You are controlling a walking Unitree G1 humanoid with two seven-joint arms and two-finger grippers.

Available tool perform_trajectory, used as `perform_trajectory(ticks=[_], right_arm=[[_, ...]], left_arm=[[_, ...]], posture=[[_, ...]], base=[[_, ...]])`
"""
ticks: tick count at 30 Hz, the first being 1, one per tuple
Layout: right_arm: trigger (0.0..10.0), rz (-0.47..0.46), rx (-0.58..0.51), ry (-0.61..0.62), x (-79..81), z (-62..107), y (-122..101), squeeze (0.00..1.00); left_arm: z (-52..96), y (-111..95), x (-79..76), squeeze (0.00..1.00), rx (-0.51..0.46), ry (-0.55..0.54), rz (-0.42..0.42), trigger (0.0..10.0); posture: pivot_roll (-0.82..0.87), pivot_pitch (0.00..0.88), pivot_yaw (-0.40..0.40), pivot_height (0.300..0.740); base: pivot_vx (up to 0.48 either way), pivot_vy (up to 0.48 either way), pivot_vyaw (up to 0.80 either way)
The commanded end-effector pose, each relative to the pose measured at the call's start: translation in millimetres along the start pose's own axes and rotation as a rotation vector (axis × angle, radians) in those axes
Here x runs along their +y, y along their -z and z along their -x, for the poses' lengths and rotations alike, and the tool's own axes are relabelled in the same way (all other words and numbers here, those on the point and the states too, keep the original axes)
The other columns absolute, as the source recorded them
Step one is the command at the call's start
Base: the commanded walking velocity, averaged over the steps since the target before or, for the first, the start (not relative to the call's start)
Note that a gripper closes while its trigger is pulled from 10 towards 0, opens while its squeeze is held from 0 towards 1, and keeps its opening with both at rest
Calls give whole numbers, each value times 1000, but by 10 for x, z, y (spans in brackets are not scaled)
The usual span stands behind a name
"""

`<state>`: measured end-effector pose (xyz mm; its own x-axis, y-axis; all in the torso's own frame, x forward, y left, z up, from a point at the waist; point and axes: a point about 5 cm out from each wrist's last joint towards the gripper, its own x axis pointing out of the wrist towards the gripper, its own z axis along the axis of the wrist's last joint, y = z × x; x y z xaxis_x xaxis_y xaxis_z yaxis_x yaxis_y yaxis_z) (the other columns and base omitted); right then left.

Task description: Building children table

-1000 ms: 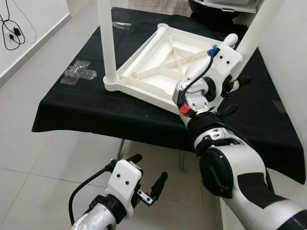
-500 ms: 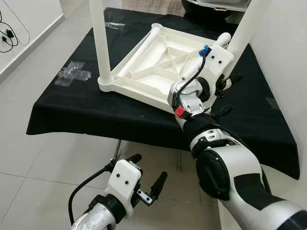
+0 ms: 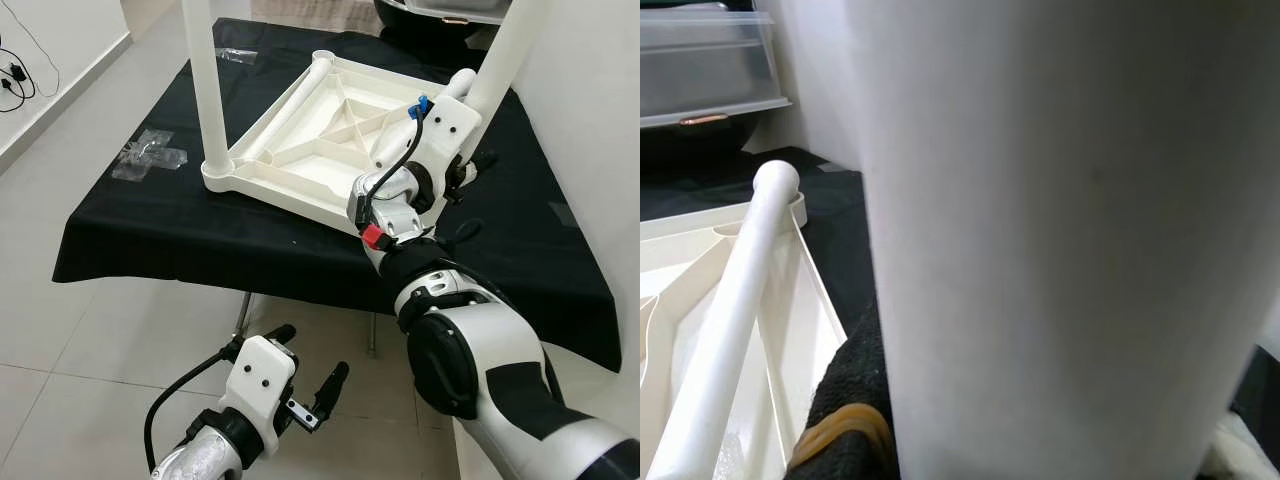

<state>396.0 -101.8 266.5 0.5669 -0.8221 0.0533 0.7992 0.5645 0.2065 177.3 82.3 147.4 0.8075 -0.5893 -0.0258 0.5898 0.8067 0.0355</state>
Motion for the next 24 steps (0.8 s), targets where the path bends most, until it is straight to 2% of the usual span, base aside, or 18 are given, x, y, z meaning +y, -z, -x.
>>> perform_trajectory(ticks=[1, 15, 16, 21, 22, 24], right_arm=[[10000, 67, 65, -1, -33, 53, 213, 0], [10000, 89, 71, -60, 14, 175, 289, 0], [10000, 89, 68, -65, 17, 178, 287, 1000], [10000, 88, 58, -65, 20, 181, 277, 1000], [10000, 85, 51, -60, 22, 182, 264, 0], [10000, 81, 49, -57, 24, 182, 253, 0]], left_arm=[[12, 52, -13, 0, 20, 3, 3, 10000], [3, 54, -20, 0, 17, 0, 4, 10000], [2, 54, -20, 0, 17, 0, 4, 10000], [4, 56, -19, 0, 17, -1, 5, 10000], [6, 57, -17, 0, 17, -1, 5, 10000], [8, 56, -16, 0, 17, -1, 5, 10000]], posture=[[158, 169, -132, 740], [154, 171, -136, 740], [154, 171, -137, 740], [154, 171, -138, 740], [153, 172, -138, 740], [153, 172, -138, 740]], base=[[0, 0, 0], [0, 0, 0], [0, 0, 0], [0, 0, 0], [0, 0, 0], [0, 0, 0]])
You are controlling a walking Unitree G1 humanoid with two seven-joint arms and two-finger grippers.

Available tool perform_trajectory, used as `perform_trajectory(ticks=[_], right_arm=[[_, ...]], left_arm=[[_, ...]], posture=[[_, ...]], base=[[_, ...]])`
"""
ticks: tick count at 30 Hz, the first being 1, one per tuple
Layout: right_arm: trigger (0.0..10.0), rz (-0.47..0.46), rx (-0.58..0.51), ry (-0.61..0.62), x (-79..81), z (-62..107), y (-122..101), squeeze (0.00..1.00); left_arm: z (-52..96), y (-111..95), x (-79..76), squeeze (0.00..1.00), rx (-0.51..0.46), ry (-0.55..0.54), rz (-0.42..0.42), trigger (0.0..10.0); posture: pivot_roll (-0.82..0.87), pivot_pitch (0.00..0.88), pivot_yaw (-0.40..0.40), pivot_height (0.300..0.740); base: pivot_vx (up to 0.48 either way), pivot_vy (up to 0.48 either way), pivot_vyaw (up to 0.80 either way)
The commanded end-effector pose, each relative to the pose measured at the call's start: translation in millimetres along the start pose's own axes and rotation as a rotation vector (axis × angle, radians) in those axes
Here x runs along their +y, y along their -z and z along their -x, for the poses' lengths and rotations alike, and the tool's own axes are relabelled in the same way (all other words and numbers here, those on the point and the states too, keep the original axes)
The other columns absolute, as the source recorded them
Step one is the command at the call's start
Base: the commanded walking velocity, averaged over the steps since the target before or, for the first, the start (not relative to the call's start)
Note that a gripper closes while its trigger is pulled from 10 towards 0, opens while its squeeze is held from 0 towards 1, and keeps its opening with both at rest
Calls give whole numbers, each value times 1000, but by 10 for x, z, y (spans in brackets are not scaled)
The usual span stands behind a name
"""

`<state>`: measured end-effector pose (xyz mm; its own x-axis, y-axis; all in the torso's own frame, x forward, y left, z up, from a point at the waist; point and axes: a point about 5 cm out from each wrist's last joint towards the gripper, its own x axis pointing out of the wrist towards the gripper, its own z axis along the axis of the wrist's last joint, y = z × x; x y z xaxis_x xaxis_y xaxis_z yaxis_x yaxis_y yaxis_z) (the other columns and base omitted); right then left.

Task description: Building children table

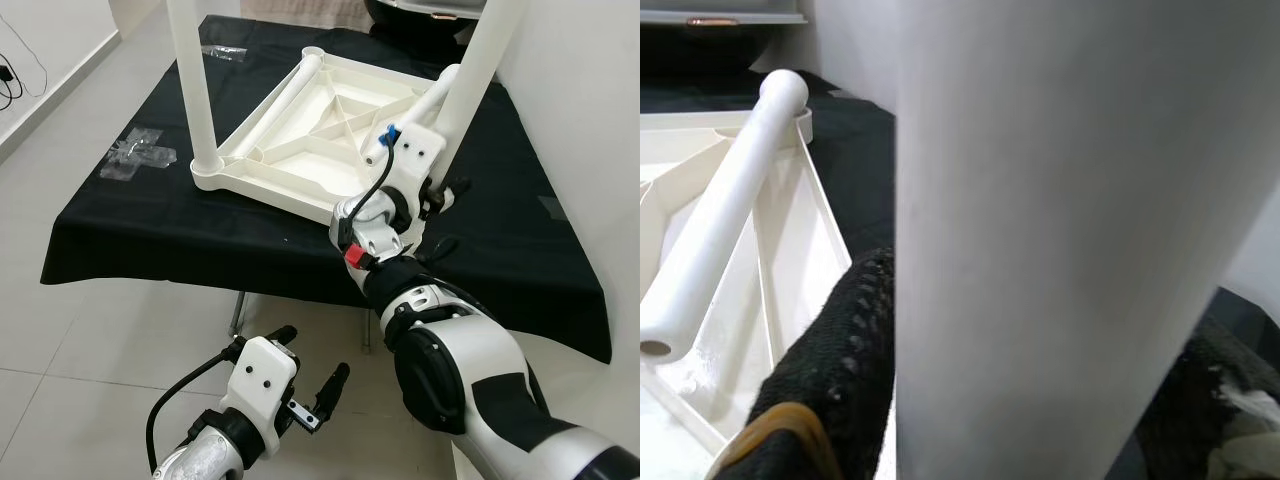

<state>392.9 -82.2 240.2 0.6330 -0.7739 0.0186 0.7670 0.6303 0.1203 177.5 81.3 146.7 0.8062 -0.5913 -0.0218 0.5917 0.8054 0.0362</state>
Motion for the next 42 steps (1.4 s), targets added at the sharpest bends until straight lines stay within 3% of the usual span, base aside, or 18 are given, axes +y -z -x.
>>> perform_trajectory(ticks=[1, 8, 9, 22, 23, 24, 42], right_arm=[[10000, -5, 2, 18, -10, -9, -12, 0], [10000, -11, -2, 14, -7, 5, -8, 0], [10000, -17, 1, -3, 1, 19, 5, 1000], [10000, -23, 18, -27, 18, 93, 78, 980], [10000, -28, 23, -27, 19, 107, 86, 220], [10000, -32, 21, -31, 21, 116, 86, 0], [10000, -16, -6, -98, 37, 274, 203, 0]], left_arm=[[15, 50, -9, 0, 21, -4, 6, 10000], [13, 53, -9, 0, 22, -2, 8, 10000], [11, 53, -8, 0, 22, -2, 7, 10000], [5, 57, 0, 0, 23, -3, 6, 10000], [4, 56, 1, 0, 22, -4, 8, 10000], [3, 57, 2, 0, 22, -4, 8, 10000], [-19, 81, 26, 0, 25, -9, 8, 10000]], posture=[[153, 172, -138, 740], [152, 173, -137, 740], [151, 174, -137, 740], [149, 172, -135, 740], [149, 172, -135, 740], [148, 173, -133, 740], [139, 169, -130, 740]], base=[[0, 0, 0], [0, 0, 0], [0, 0, 0], [0, 0, 0], [0, 0, 0], [0, 0, 0], [0, 0, 0]])
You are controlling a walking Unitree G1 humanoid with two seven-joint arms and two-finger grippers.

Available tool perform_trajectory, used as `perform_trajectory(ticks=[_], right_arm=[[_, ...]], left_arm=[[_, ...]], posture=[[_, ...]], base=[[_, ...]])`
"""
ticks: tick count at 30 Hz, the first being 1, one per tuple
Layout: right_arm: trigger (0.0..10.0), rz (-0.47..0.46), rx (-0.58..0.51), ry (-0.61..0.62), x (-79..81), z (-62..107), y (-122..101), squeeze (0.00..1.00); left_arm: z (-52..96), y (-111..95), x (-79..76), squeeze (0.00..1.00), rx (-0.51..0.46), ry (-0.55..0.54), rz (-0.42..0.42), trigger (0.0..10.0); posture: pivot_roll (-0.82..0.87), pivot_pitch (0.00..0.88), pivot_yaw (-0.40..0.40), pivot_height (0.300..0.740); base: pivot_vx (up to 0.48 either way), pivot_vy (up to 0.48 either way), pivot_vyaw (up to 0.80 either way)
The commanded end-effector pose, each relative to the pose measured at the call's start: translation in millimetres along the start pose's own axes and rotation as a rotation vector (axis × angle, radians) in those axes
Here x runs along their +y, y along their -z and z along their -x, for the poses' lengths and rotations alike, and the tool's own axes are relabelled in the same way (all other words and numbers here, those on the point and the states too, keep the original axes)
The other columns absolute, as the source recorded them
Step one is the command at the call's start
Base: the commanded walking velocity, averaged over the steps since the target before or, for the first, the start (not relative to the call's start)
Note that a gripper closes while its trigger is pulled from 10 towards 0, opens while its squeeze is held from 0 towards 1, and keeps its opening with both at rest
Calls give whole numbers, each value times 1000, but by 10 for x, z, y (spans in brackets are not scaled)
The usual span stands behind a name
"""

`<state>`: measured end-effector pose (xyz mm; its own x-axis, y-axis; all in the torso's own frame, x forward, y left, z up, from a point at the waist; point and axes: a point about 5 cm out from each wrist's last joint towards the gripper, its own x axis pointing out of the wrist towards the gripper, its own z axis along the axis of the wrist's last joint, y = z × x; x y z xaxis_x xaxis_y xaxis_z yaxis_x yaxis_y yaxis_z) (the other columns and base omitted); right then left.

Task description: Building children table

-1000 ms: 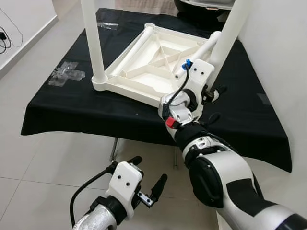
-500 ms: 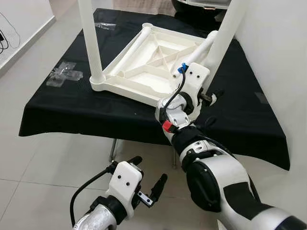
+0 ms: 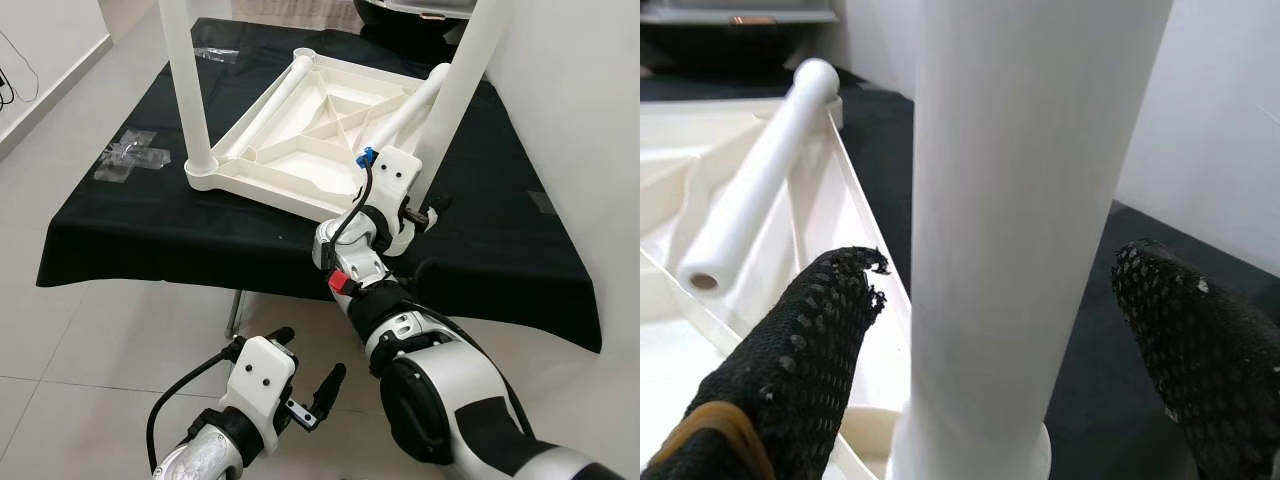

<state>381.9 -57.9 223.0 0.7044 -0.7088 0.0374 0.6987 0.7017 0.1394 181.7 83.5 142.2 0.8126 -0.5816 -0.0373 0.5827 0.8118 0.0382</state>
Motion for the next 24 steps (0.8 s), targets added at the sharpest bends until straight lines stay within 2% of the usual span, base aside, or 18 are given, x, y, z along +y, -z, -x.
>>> perform_trajectory(ticks=[1, 13, 16, 19, 24], right_arm=[[10000, 6, 0, 0, -11, 14, 29, 0], [10000, -13, -12, -70, -80, 112, 79, 0], [10000, -23, -19, -131, -116, 141, 85, 0], [10000, -23, -16, -198, -221, 177, 135, 0], [10000, -24, 9, -278, -293, 245, 199, 0]], left_arm=[[3, 35, -15, 0, 9, 2, 10, 10000], [27, 15, 15, 0, -3, -15, 3, 10000], [96, 0, 38, 0, -3, -50, -1, 10000], [182, 0, 41, 0, 5, -57, -6, 10000], [199, 35, 55, 0, 20, -61, -8, 10000]], posture=[[139, 169, -130, 740], [136, 170, -125, 740], [141, 170, -123, 740], [148, 167, -125, 740], [144, 159, -121, 740]], base=[[0, 0, 0], [0, 0, 0], [0, 0, 0], [0, 0, 0], [0, 0, 0]])
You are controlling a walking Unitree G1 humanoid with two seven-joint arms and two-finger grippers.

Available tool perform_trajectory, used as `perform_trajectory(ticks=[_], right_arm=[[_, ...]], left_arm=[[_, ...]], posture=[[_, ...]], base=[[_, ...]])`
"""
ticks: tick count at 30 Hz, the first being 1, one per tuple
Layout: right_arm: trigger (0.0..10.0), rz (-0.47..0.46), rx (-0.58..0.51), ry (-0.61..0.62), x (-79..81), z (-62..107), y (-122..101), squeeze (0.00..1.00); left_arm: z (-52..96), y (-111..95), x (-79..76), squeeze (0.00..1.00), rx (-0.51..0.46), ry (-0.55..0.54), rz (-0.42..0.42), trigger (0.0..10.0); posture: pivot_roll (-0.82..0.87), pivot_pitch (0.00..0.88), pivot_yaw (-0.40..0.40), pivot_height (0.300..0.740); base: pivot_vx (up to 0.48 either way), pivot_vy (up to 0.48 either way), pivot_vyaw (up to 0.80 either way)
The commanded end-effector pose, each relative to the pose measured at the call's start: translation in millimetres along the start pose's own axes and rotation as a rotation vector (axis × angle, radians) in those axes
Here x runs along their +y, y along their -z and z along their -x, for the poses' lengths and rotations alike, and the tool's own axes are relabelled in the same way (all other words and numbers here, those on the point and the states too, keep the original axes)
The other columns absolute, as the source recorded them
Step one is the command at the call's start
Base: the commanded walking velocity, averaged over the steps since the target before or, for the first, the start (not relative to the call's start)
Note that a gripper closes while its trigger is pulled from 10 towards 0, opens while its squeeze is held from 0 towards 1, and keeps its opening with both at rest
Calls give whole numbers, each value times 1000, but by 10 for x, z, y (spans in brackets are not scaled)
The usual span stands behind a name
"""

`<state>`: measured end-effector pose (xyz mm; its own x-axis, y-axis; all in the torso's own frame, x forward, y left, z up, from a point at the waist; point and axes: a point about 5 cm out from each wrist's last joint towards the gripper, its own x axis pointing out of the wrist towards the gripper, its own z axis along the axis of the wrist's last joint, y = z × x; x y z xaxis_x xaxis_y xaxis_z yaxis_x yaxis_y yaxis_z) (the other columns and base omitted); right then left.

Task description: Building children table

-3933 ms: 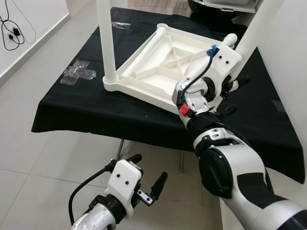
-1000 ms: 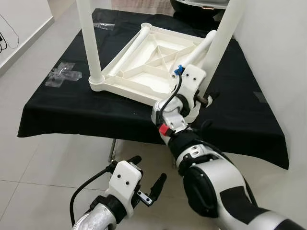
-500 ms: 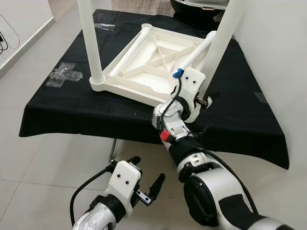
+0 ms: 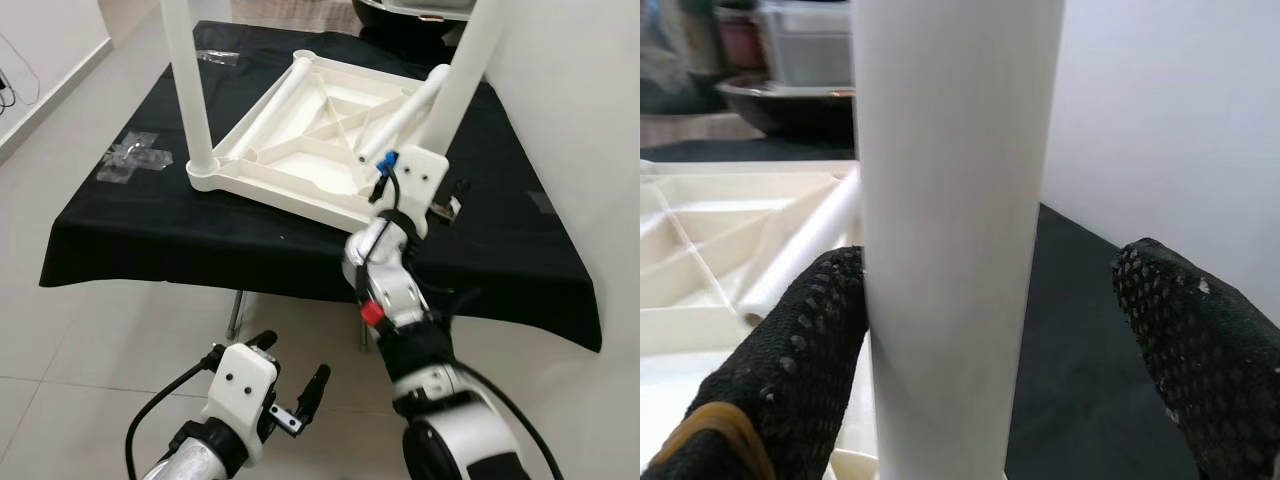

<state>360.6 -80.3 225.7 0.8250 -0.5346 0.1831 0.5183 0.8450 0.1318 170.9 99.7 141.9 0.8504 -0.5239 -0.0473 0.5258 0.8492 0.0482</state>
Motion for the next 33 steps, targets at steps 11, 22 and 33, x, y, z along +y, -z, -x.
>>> perform_trajectory(ticks=[11, 22, 33], right_arm=[[10000, -26, 165, -209, -164, 397, 287, 0], [10000, 41, 197, -424, -632, 528, 388, 0], [10000, 163, 164, -615, -1166, 587, 641, 0]], left_arm=[[-5, 51, -19, 0, 12, 25, -4, 10000], [1, 77, 8, 0, 15, 12, -4, 10000], [-21, 113, 207, 0, 17, -151, -8, 10000]], posture=[[138, 140, -113, 740], [120, 115, -110, 740], [111, 96, -102, 740]], base=[[0, 0, 0], [0, 0, 0], [0, 0, 0]])
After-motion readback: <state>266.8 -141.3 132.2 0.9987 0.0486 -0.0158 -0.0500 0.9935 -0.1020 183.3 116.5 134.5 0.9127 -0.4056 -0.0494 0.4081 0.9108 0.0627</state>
